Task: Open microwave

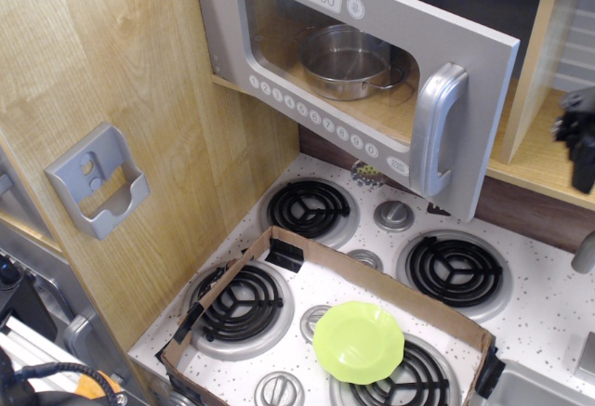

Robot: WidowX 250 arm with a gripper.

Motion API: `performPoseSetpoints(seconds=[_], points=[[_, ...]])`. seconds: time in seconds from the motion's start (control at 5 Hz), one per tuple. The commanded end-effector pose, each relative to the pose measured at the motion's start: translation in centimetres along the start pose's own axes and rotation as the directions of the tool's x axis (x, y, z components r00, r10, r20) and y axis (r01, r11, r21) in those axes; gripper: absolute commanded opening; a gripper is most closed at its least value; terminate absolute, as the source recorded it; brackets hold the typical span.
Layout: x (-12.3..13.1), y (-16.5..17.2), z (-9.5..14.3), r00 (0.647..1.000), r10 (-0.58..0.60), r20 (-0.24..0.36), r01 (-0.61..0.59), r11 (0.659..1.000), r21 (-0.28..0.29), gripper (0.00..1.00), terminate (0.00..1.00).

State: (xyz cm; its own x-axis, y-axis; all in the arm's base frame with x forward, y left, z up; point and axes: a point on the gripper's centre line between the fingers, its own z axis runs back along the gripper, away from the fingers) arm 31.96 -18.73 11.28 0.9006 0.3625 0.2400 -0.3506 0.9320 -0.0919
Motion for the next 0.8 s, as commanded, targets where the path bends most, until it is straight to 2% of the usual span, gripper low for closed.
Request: performPoseSetpoints(seconds=[0.0,0.2,0.4,0.6], points=[[4.3,-3.6,2.0,0.982,-0.17,0.08,0.178,0.979,-0.101,1.0,0.0],[6.0,-2.9,1.9,0.939,-0.316,0.139,0.33,0.94,-0.089,1.0,0.0],[7.0,-0.2,1.3,0.902,-0.401,0.164,0.417,0.905,-0.086,1.0,0.0],[7.2,2.4,0.7,0.893,-0.423,0.156,0.436,0.898,-0.06,1.0,0.0]])
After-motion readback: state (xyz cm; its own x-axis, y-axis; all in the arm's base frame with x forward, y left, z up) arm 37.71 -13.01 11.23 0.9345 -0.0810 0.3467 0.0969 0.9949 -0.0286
